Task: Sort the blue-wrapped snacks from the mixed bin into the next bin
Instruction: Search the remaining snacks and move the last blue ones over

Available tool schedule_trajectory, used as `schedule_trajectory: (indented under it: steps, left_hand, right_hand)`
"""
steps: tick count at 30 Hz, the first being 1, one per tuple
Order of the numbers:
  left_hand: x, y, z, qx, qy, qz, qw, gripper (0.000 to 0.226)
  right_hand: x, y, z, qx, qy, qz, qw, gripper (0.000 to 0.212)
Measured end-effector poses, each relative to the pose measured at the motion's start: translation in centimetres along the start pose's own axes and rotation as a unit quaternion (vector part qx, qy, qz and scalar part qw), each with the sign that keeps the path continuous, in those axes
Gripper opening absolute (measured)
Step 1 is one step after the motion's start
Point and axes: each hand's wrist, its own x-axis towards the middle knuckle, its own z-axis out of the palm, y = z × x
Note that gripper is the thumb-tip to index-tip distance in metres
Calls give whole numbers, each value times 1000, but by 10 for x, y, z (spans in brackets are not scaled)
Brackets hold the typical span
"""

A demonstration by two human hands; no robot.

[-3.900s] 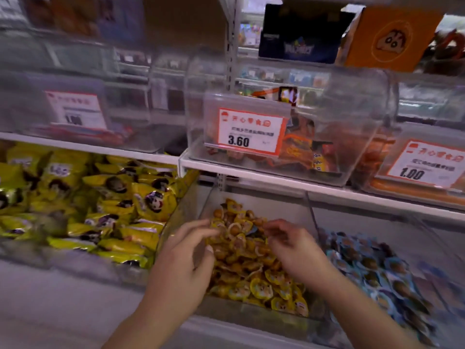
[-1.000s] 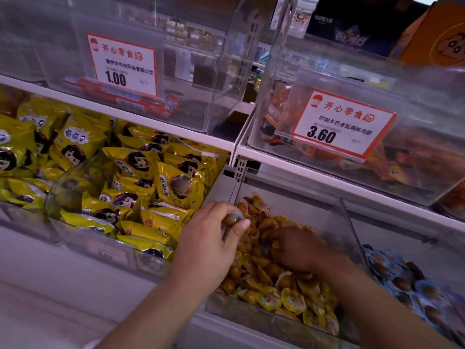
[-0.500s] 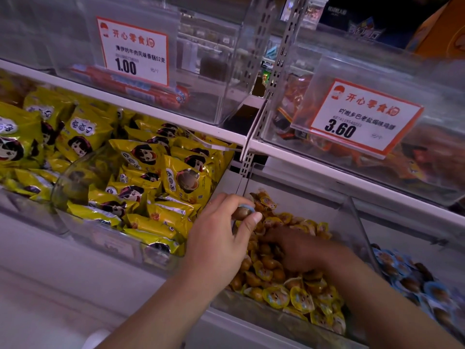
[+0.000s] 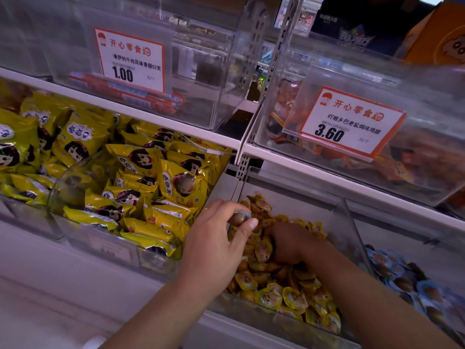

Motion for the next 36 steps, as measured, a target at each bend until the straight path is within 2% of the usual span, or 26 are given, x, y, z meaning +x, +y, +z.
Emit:
schedule_trajectory:
  steps: [3, 6, 9, 12, 14, 16, 18, 19, 21, 22, 23, 25, 27, 28, 29, 30, 31, 32, 33, 35, 36]
  left_hand:
    - [-1, 1, -2, -4, 1, 1, 1000, 14]
    - [-1, 1, -4, -12, 4, 4, 1000, 12]
    - [1, 4, -5, -19, 6, 18, 1000, 12]
    - [0, 13, 1, -20, 1, 54, 998, 14]
    - [-4, 21, 8, -26, -20, 66, 997, 15]
    - [-9, 27, 19, -52, -47, 44, 997, 11]
    - [-14, 33, 32, -109, -69, -64, 990, 7]
    - [-14, 36, 40, -162, -80, -150, 972, 7]
    - [-13, 39, 53, -278, -90, -295, 910, 12]
    - [-12, 38, 59, -295, -85, -323, 895, 14]
    - [-12, 37, 64, -283, -79, -326, 899, 16]
    - [-10, 33, 69, -248, -80, -303, 917, 20]
    - [-7, 28, 69, -191, -102, -277, 936, 26]
    - [-5, 24, 68, -156, -117, -270, 943, 28]
    - [-4, 20, 67, -124, -139, -270, 945, 28]
    - [-3, 17, 66, -107, -171, -273, 941, 25]
    - [-2, 14, 66, -92, -205, -271, 936, 21]
    - [-1, 11, 66, -71, -231, -262, 934, 19]
    - [0, 7, 66, -40, -244, -248, 937, 18]
    - [0, 2, 67, 27, -247, -206, 947, 16]
    - [-1, 0, 68, 59, -257, -179, 948, 18]
  right_hand:
    - [9, 5, 4, -51, 96, 21, 994, 25]
    - [16, 14, 5, -34, 121, 49, 991, 34]
    - [12, 27, -1, 139, 132, 68, 979, 27]
    - [-3, 34, -17, 323, 183, 70, 926, 26]
    - [-20, 29, -27, 414, 227, 57, 880, 22]
    - [-41, 18, -32, 513, 248, 27, 821, 18]
    - [-62, 5, -28, 586, 258, 11, 768, 15]
    - [-71, 0, -23, 615, 261, 16, 744, 16]
    - [-83, -9, -8, 660, 272, 39, 699, 21]
    - [-86, -11, 1, 682, 276, 61, 675, 21]
    - [-88, -13, 10, 711, 272, 92, 643, 22]
    - [-94, -16, 22, 797, 221, 129, 548, 22]
    - [-100, -18, 27, 879, 165, 119, 432, 29]
    - [-102, -16, 28, 898, 148, 114, 398, 33]
    - [-102, -15, 27, 903, 134, 112, 393, 33]
    - [-103, -13, 27, 897, 124, 108, 410, 29]
    - [-105, -11, 25, 883, 118, 103, 443, 24]
    - [-106, -9, 23, 858, 123, 97, 489, 18]
    - [-107, -6, 22, 812, 145, 97, 558, 14]
    - [-109, -1, 20, 658, 209, 105, 715, 20]
    - [-109, 0, 21, 594, 237, 106, 761, 20]
